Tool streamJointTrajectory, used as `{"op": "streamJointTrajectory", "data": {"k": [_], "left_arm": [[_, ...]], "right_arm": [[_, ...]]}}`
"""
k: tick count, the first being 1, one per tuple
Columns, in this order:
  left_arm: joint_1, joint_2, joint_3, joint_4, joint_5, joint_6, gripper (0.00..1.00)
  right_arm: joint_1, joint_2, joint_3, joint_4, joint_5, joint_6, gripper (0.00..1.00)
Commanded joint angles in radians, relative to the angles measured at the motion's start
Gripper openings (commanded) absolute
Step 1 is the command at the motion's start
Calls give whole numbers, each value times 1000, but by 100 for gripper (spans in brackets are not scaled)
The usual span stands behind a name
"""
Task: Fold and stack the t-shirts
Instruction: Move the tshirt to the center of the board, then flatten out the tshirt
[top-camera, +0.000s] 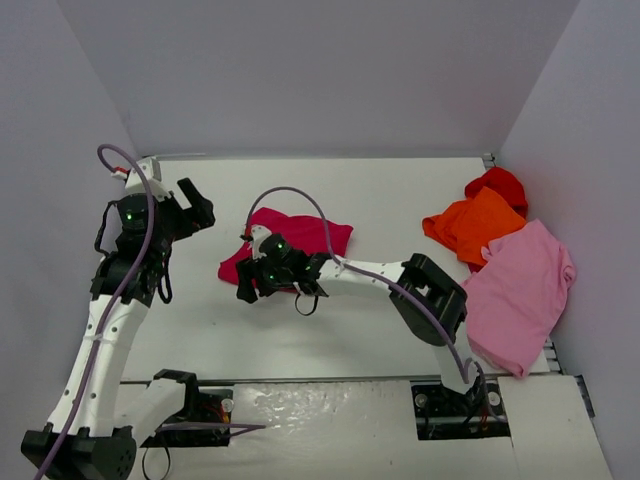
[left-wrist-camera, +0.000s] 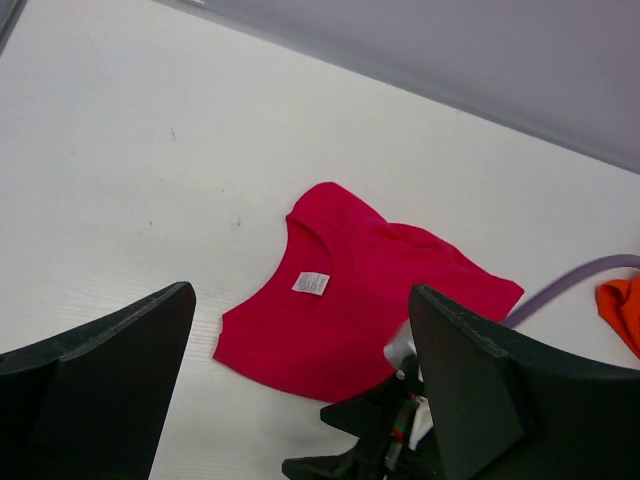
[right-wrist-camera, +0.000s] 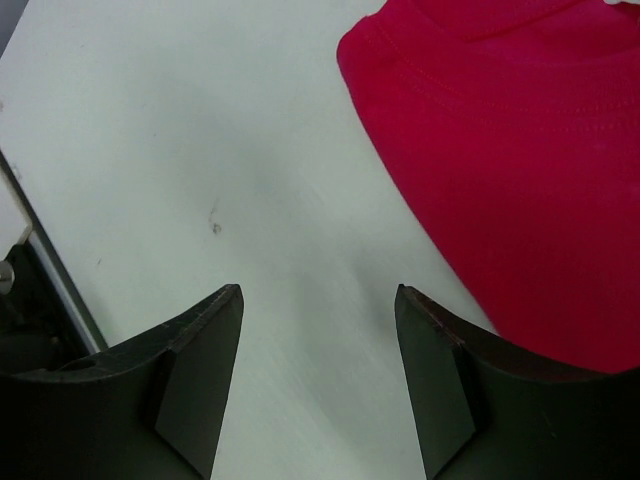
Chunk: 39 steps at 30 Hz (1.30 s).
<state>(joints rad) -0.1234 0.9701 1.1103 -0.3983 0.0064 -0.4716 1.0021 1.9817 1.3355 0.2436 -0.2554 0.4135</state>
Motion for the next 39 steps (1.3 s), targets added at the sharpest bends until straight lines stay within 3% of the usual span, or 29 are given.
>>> {"op": "streamJointTrajectory", "data": {"k": [1, 14, 23, 28, 34, 39], "left_arm": [[-3, -26, 11, 83, -11, 16, 85], [-1, -28, 23, 85, 51, 23, 85], [-1, -24, 25, 85, 70, 24, 85], [-1, -25, 25, 87, 73, 22, 85], [2, -31, 20, 93, 78, 18, 85], [3, -32, 19, 96, 74, 16, 85]], "right_arm": [[-6, 83, 137, 88, -36, -16, 59], [0, 353, 437, 70, -101, -26, 59], [-2, 450, 488, 52, -70, -48, 57], [14, 383, 424, 57, 75, -81, 53], [91, 285, 381, 43, 319, -298, 54], [119, 292, 401, 52, 380, -378, 54]]}}
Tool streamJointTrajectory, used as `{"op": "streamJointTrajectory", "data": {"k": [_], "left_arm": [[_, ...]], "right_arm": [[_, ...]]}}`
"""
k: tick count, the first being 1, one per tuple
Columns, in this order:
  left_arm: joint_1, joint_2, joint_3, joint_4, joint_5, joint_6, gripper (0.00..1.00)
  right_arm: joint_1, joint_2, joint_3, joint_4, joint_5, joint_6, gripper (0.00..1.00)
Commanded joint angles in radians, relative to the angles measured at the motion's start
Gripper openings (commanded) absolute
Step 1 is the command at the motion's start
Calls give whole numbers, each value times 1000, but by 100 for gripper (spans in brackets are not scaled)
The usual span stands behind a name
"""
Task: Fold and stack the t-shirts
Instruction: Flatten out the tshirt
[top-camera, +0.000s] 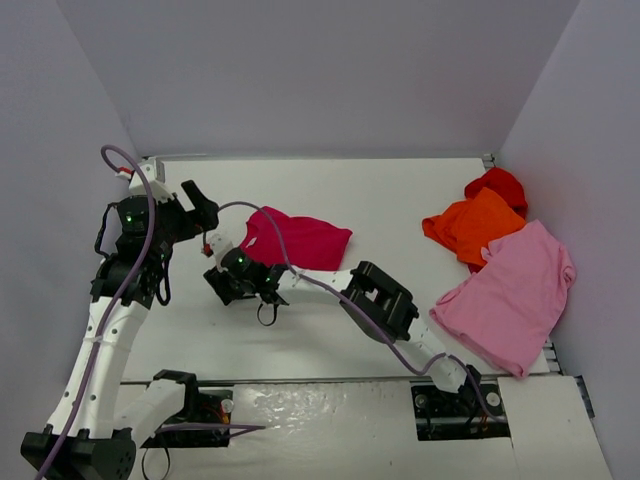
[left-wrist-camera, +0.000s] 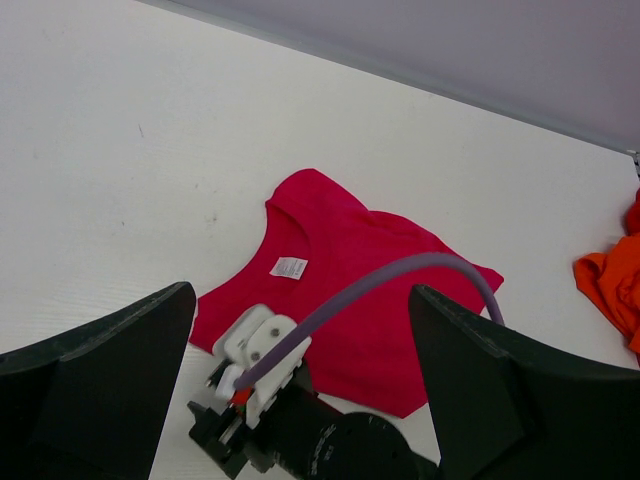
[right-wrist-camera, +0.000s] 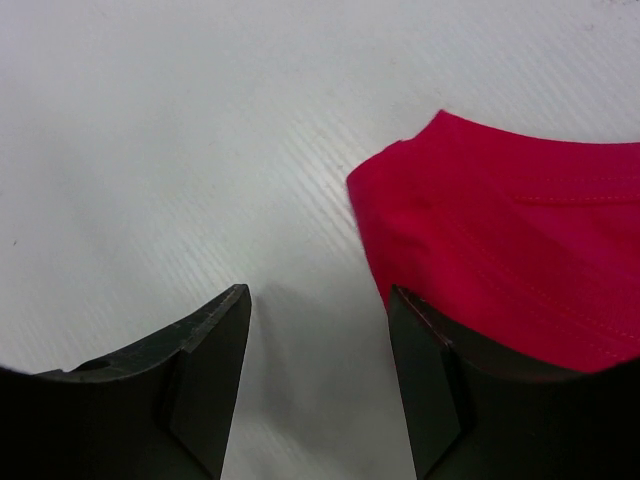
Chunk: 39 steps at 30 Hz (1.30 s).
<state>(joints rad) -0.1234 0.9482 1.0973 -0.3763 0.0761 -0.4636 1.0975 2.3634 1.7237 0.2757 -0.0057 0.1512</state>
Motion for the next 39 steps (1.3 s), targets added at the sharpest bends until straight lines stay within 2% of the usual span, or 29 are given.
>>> {"op": "streamJointTrajectory", "data": {"k": [1, 13, 21, 26, 35, 37, 39], "left_arm": [[2, -11, 31, 73, -2, 8, 85], [6, -22, 27, 77, -10, 13, 85], [10, -9, 29, 76, -1, 13, 85], [11, -8, 29, 79, 1, 14, 85], [23, 6, 32, 79, 36, -2, 85], [25, 8, 32, 79, 41, -4, 85], [27, 7, 32, 79, 43, -5, 85]], "right_arm": [[30, -83, 26, 12, 145, -124, 54], [52, -100, 32, 44, 261, -234, 54], [49, 12, 184, -46, 304, -304, 55], [33, 71, 235, -65, 286, -285, 56], [17, 112, 196, -70, 276, -240, 56], [13, 119, 192, -76, 282, -231, 47], [12, 120, 188, -84, 282, -223, 25]]}}
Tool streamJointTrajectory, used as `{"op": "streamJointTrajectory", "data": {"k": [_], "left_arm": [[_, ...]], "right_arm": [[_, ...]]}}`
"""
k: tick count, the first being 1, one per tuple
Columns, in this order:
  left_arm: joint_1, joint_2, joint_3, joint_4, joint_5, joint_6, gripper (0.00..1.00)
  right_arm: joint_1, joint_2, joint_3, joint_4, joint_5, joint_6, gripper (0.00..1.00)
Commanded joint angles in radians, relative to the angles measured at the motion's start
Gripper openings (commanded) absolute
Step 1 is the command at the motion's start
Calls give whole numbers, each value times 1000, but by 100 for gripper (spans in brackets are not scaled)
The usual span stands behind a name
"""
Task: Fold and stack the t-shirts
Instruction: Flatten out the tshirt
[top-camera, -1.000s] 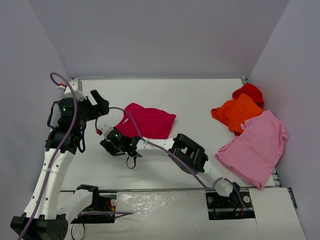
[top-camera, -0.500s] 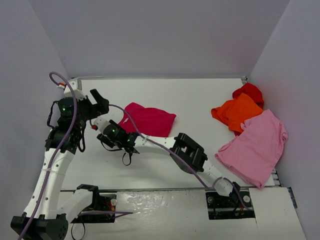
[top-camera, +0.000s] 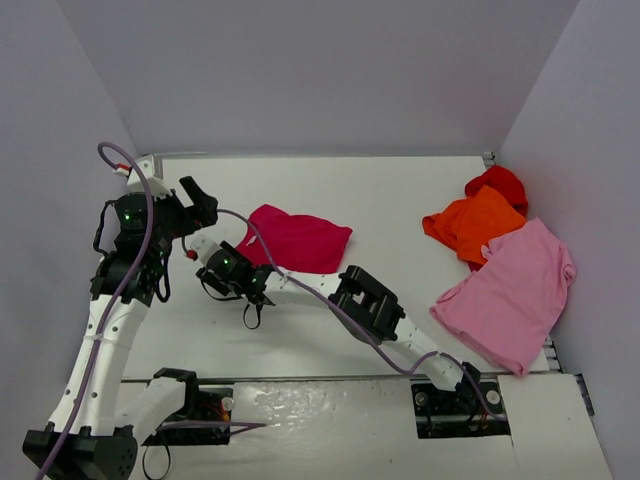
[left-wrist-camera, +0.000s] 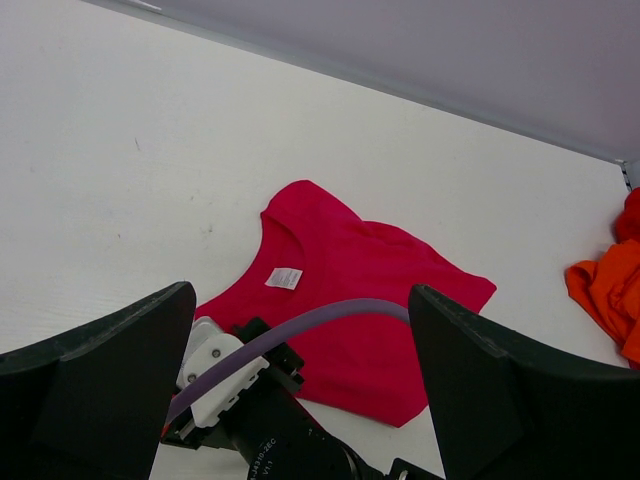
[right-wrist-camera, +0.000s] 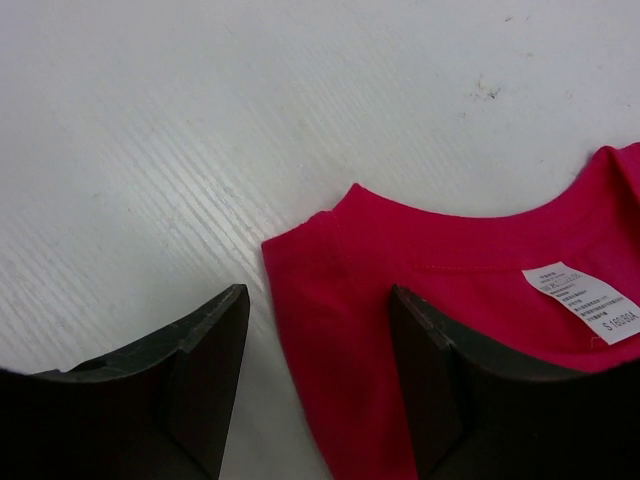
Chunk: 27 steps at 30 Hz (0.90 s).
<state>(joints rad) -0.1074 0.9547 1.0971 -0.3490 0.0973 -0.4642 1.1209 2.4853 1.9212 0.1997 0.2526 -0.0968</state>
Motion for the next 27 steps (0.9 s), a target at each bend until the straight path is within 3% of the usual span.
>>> {"op": "streamJointTrajectory", "data": {"k": [1, 2, 3, 8, 15, 18, 27], "left_arm": [[11, 0, 32, 53, 22, -5, 85], [12, -1, 32, 53, 22, -5, 85], [13, 0, 32, 53, 24, -5, 85], [14, 3, 32, 54, 25, -5, 85], [21, 9, 34, 53, 43, -12, 85], [23, 7, 33, 54, 45, -13, 85], [26, 4, 32, 56, 50, -17, 85]], "right_arm": [[-13, -2, -11, -12, 25, 28, 13], [-13, -2, -13, -17, 25, 32, 1], [-13, -9, -14, -23, 26, 32, 0], [3, -119, -58, -38, 86, 10, 0], [10, -475, -142, -21, 226, -137, 0], [-22, -590, -166, 14, 275, -187, 0], [-217, -716, -284, 149, 473, -204, 0]]}}
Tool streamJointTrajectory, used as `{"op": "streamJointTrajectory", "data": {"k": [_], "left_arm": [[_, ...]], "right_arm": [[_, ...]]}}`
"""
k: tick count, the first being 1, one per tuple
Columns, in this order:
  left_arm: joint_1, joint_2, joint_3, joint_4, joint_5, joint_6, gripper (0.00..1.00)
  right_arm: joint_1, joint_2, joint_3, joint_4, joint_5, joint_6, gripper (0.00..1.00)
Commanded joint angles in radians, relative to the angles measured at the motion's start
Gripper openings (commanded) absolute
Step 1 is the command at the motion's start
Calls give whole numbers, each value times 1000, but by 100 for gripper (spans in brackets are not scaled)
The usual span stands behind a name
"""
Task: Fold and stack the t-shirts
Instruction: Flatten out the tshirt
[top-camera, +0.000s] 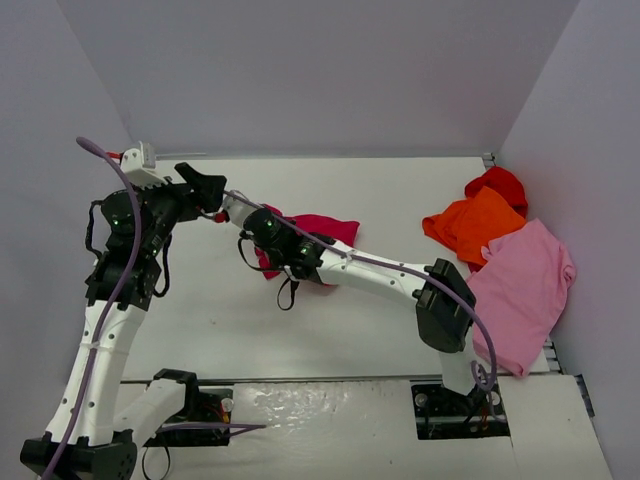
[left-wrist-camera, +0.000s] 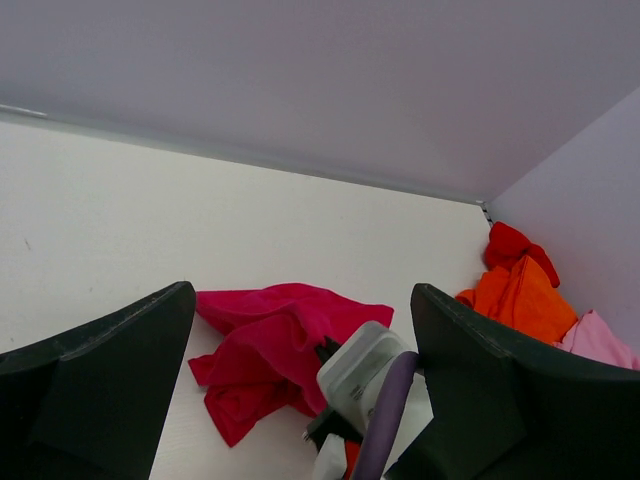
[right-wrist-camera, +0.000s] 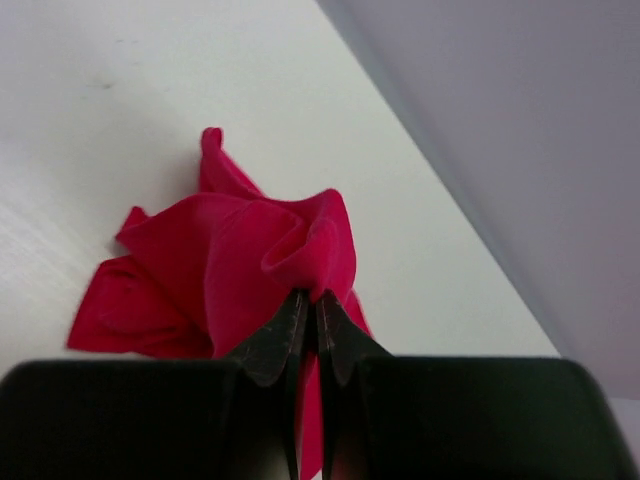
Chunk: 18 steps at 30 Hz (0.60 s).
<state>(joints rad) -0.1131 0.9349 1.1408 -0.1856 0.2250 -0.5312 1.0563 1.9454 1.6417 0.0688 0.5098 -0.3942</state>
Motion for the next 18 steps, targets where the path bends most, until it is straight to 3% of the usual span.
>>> {"op": "streamJointTrajectory", "data": {"k": [1, 7, 18], "left_arm": [[31, 24, -11, -107, -78, 50, 85], [31, 21, -12, -106, -75, 50, 85], [30, 19, -12, -106, -81, 51, 85]], "right_arm": [[-165, -179, -11, 291, 233, 86, 0], [-244, -191, 9, 340, 217, 29, 0], [-504, -92, 163, 365, 254, -1, 0]]}}
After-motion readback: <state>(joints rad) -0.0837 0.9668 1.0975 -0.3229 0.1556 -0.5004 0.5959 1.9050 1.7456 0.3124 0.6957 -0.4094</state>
